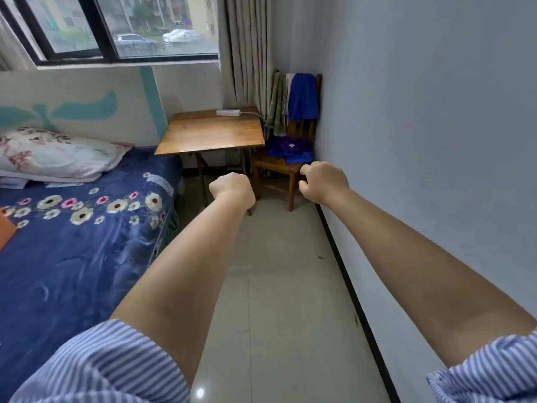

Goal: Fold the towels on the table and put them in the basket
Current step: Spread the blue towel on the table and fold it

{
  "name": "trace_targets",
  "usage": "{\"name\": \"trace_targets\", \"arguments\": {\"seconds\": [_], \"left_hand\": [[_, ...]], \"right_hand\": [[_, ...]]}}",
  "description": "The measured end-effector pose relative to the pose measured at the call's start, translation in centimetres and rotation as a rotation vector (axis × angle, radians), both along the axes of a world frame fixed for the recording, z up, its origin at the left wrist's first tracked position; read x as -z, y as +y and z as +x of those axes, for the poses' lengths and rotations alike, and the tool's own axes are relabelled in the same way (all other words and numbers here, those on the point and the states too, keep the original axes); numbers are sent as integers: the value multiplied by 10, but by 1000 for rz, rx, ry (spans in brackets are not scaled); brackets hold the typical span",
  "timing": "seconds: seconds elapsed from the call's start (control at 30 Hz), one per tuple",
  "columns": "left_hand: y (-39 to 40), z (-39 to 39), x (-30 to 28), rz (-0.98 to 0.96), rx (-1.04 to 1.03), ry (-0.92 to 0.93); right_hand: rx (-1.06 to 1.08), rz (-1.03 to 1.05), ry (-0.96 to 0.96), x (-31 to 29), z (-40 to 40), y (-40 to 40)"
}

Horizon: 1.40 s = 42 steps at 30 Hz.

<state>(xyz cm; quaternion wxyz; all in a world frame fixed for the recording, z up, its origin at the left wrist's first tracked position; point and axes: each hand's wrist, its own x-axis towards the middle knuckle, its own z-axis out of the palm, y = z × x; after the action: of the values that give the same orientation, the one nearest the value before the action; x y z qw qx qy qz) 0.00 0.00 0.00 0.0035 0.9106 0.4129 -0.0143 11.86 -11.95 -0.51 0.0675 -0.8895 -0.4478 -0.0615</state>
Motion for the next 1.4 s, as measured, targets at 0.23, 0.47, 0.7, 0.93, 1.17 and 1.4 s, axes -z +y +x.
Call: {"name": "trace_targets", "arguments": {"seconds": [0.23,0.47,0.7,0.93,1.17,1.4], "left_hand": [[109,93,-10,16,-22,2],[244,216,-21,30,34,-8],[348,346,-24,39,124,-52],[429,499,3,13,202,-24],[514,654,-7,2,166,4],[593,776,-5,-6,144,-5]], "right_hand": [[-22,21,-16,-6,107,99],[21,66,-50,-14,232,232],[76,93,-48,-20,350,328],[122,53,-21,4,496,408],[129,13,16,-2,659,484],[159,0,8,-5,785,555]]}}
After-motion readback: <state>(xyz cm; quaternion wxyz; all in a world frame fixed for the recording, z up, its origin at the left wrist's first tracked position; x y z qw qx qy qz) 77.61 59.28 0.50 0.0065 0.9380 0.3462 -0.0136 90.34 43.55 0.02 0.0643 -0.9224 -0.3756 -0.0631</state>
